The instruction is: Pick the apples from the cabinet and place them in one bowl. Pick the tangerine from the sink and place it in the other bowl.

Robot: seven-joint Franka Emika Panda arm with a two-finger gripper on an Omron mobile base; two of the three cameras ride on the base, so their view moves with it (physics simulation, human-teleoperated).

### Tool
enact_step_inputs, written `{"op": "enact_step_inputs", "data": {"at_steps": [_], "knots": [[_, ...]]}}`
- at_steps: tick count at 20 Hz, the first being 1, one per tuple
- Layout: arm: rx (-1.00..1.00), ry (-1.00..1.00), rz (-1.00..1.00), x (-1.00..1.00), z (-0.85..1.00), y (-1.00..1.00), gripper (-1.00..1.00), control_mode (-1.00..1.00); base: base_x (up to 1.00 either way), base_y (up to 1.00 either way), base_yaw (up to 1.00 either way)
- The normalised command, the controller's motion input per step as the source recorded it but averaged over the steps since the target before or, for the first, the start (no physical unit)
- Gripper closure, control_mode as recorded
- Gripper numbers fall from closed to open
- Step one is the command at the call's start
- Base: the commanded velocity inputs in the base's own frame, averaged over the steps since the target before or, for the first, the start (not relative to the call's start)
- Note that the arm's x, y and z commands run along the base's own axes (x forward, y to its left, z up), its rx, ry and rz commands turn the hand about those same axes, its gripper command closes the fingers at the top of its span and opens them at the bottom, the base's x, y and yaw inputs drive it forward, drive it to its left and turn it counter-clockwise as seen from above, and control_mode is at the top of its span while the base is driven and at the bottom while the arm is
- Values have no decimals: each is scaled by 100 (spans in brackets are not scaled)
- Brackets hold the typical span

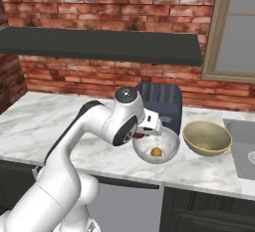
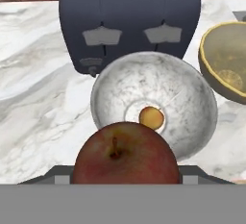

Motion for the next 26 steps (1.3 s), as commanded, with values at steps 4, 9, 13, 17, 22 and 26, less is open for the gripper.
{"op": "enact_step_inputs", "data": {"at_steps": [4, 9, 13, 17, 22, 26], "knots": [[0, 1, 0, 18, -34, -20, 100, -100, 0, 0, 0], [0, 2, 0, 11, -20, -16, 100, -100, 0, 0, 0], [0, 3, 0, 10, -32, -8, 100, -100, 0, 0, 0], [0, 3, 0, 14, -27, 0, 100, -100, 0, 0, 0], [0, 3, 0, 12, -12, 0, 100, -100, 0, 0, 0], [0, 2, 0, 22, -8, -2, 100, -100, 0, 0, 0]]}}
